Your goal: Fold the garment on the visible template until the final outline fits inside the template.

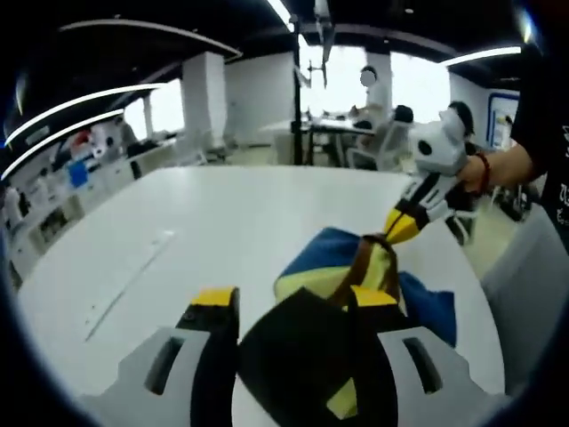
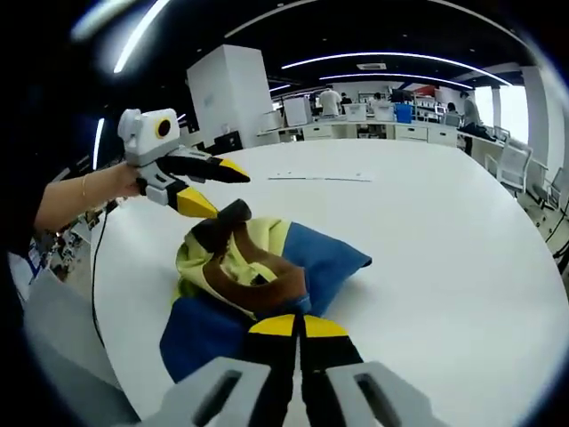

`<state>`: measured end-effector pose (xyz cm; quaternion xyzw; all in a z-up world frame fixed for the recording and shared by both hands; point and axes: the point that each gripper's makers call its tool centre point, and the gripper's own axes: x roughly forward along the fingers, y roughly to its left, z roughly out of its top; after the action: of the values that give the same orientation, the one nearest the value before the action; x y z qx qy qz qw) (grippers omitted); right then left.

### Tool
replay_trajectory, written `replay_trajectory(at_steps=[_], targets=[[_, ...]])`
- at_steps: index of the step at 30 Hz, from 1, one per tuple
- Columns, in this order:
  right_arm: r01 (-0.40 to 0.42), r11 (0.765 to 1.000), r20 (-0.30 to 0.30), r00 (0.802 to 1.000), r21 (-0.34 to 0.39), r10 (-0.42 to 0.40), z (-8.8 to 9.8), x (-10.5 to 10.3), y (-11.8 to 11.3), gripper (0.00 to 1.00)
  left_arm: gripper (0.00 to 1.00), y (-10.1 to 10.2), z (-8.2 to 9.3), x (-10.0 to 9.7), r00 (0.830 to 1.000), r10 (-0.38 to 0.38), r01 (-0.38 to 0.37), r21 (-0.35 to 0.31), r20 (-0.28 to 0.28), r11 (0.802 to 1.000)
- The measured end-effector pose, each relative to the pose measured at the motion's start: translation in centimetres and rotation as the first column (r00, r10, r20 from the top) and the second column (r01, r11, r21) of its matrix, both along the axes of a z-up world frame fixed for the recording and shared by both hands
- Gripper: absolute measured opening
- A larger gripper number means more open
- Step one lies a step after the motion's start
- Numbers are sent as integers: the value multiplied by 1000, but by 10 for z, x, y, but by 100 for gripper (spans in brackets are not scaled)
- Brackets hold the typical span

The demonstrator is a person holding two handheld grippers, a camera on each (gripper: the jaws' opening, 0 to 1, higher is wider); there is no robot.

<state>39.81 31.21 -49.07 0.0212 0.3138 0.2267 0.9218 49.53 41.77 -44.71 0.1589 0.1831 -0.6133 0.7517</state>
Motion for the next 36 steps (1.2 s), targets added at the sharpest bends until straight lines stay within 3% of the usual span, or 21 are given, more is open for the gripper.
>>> replay_trajectory(at_steps=[7, 9, 12, 22, 27, 36], targets=[[2, 1000, -9, 1000, 0, -2, -3, 1, 1, 0, 34, -1, -21, 4, 997, 2, -1, 21, -78, 1000], [2, 1000, -13, 1000, 0, -2, -3, 1, 1, 0, 30, 5, -35, 2, 997, -19, 26, 92, -81, 995], [1, 1000, -15, 1000, 0, -1, -4, 1, 1, 0, 26, 5, -39, 0, 991, -3, 13, 70, -136, 997], [0, 1000, -11, 1000, -4, 0, -3, 2, 2, 0, 14, 23, -38, 5, 988, 55, -44, 78, -142, 996], [-1, 1000, -10, 1000, -7, 1, -2, 1, 1, 0, 0, 33, -41, 4, 992, 53, -41, 102, -114, 994], [5, 1000, -11, 1000, -2, -5, 0, 1, 1, 0, 0, 36, -41, 5, 984, 116, -107, 75, -135, 991]])
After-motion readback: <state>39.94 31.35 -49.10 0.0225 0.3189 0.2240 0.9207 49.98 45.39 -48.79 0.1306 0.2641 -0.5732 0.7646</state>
